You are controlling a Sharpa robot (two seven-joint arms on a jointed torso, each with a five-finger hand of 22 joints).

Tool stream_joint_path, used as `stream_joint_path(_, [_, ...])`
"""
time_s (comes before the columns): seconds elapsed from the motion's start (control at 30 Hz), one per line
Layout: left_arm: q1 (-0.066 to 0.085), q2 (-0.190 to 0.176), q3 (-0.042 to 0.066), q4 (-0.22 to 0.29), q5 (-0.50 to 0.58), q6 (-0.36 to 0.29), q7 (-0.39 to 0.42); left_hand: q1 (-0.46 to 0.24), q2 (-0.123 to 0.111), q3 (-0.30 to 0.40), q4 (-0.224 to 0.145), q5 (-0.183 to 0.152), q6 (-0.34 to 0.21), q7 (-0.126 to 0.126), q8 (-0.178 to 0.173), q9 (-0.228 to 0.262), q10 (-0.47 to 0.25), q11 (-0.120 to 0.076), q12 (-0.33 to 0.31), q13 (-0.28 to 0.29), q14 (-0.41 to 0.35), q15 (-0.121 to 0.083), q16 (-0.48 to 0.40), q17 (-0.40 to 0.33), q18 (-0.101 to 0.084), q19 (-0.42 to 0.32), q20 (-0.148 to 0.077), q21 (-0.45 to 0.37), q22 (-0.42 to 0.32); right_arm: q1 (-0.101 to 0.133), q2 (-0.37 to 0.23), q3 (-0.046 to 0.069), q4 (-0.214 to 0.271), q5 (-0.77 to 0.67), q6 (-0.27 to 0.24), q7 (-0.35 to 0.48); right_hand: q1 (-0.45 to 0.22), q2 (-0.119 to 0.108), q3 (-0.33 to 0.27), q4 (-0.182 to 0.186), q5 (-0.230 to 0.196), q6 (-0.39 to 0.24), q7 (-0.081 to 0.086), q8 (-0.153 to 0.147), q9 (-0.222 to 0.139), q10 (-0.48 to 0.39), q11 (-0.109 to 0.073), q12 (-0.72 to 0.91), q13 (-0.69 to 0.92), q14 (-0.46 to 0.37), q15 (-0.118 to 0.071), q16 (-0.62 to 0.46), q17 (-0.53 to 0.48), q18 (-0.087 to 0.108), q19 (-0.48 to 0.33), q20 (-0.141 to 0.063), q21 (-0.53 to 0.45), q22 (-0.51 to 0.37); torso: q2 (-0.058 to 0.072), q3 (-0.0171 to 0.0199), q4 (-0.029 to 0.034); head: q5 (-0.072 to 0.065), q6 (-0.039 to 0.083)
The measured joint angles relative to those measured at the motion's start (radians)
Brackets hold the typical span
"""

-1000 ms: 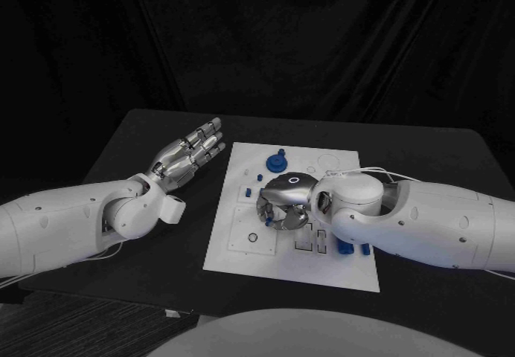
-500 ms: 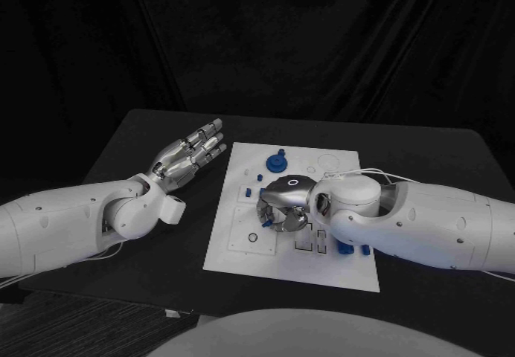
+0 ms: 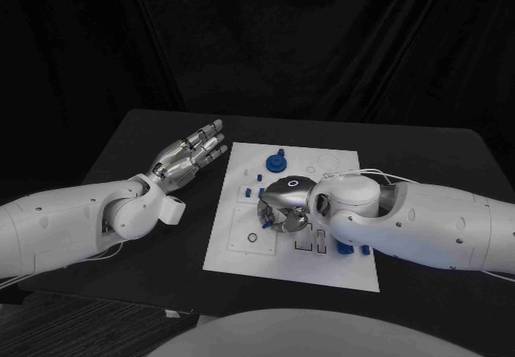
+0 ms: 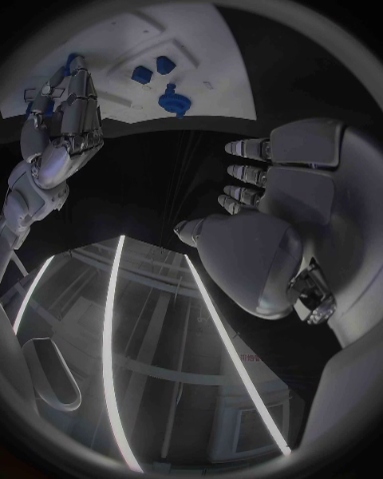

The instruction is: Assemble the parts on the task board

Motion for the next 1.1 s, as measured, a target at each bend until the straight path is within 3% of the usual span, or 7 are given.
stream_joint_path(0.13, [0.0, 0.0, 0.0, 0.0, 0.0, 0.002, 0.0, 0.0, 0.0, 0.0, 0.0, 0.011, 0.0, 0.0, 0.0, 0.0, 0.0, 0.0, 0.0, 0.0, 0.01, 0.01, 0.0, 0.0, 0.0, 0.0, 0.0, 0.0, 0.0, 0.0, -0.004, 0.0, 0.001, 0.0, -0.01, 0.005, 0.0, 0.0, 0.001, -0.004, 0.03, 0.027, -0.006, 0.001, 0.0, 0.005, -0.005, 0.011, 0.006, 0.003, -0.003, 0.0, 0.0, 0.0, 0.0, 0.0, 0.0, 0.0, 0.0, -0.0001, -0.0001, 0.002, 0.0])
stream_joint_path(0.33, [-0.001, 0.001, 0.0, -0.001, 0.0, 0.004, 0.0, 0.0, 0.0, 0.002, 0.002, 0.011, 0.0, 0.0, 0.0, 0.0, -0.002, 0.008, 0.0, 0.0, 0.01, 0.01, 0.0, 0.0, 0.0, 0.0, 0.001, 0.0, 0.0, 0.0, -0.009, 0.0, 0.001, 0.0, -0.036, 0.014, -0.01, 0.01, 0.001, -0.004, 0.031, 0.034, -0.012, 0.001, 0.0, 0.009, -0.009, 0.011, 0.01, 0.009, -0.009, 0.0, 0.0, 0.0, 0.005, -0.005, 0.0, 0.0, 0.0, -0.0001, -0.0001, 0.005, 0.0])
stream_joint_path(0.4, [-0.001, 0.001, 0.0, -0.002, 0.0, 0.005, 0.0, 0.003, 0.003, 0.01, 0.009, 0.011, 0.0, 0.0, 0.0, 0.0, -0.002, 0.009, 0.0, 0.0, 0.01, 0.01, 0.0, 0.0, 0.0, 0.0, 0.001, 0.0, 0.0, 0.0, -0.01, 0.0, 0.002, 0.0, -0.045, 0.017, -0.011, 0.011, -0.004, 0.018, 0.031, 0.034, -0.012, 0.001, -0.001, 0.012, -0.012, 0.011, 0.01, 0.009, -0.009, 0.0, 0.0, 0.0, 0.005, -0.005, 0.0, 0.0, 0.0, 0.0, -0.0001, 0.006, 0.0])
stream_joint_path(0.47, [-0.001, 0.001, 0.0, -0.002, 0.0, 0.005, 0.0, 0.003, 0.003, 0.01, 0.009, 0.011, 0.0, 0.0, 0.0, 0.0, -0.002, 0.009, 0.0, 0.0, 0.01, 0.01, 0.0, 0.0, 0.0, -0.01, 0.011, 0.0, 0.0, 0.0, -0.011, 0.0, 0.002, 0.0, -0.054, 0.02, -0.011, 0.011, -0.004, 0.018, 0.031, 0.034, -0.012, 0.001, -0.001, 0.013, -0.012, 0.011, 0.01, 0.009, -0.009, 0.0, 0.0, 0.0, 0.005, -0.005, 0.0, 0.0, 0.0, -0.0001, -0.0001, 0.006, 0.0])
stream_joint_path(0.73, [-0.002, 0.002, 0.0, -0.005, 0.0, 0.008, 0.0, 0.003, 0.003, 0.01, 0.009, 0.011, 0.0, 0.0, 0.0, 0.0, -0.002, 0.009, 0.0, 0.0, 0.003, 0.017, 0.0, 0.0, 0.0, -0.01, 0.011, 0.0, 0.0, 0.0, -0.019, 0.0, 0.008, 0.0, -0.081, 0.025, -0.018, 0.017, -0.004, 0.018, 0.042, 0.034, -0.012, -0.003, -0.001, 0.018, -0.014, 0.011, 0.01, 0.009, -0.009, 0.0, 0.0, 0.0, 0.005, -0.005, 0.0, 0.0, 0.0, -0.0001, -0.0001, 0.009, 0.0])
stream_joint_path(1.1, [-0.006, 0.004, 0.0, -0.009, 0.0, 0.014, 0.0, 0.002, 0.003, 0.01, 0.009, 0.011, 0.0, 0.0, 0.0, 0.0, -0.005, 0.02, 0.0, 0.0, 0.003, 0.017, 0.0, 0.0, 0.0, -0.01, 0.011, 0.0, 0.0, 0.0, -0.025, 0.0, 0.035, -0.042, -0.089, 0.006, -0.049, 0.009, 0.004, 0.027, 0.058, 0.034, -0.013, -0.009, -0.001, 0.038, -0.019, 0.01, 0.01, 0.003, -0.014, 0.0, -0.011, 0.0, 0.005, -0.005, 0.0, 0.0, 0.0, 0.0, -0.0001, 0.015, 0.0])
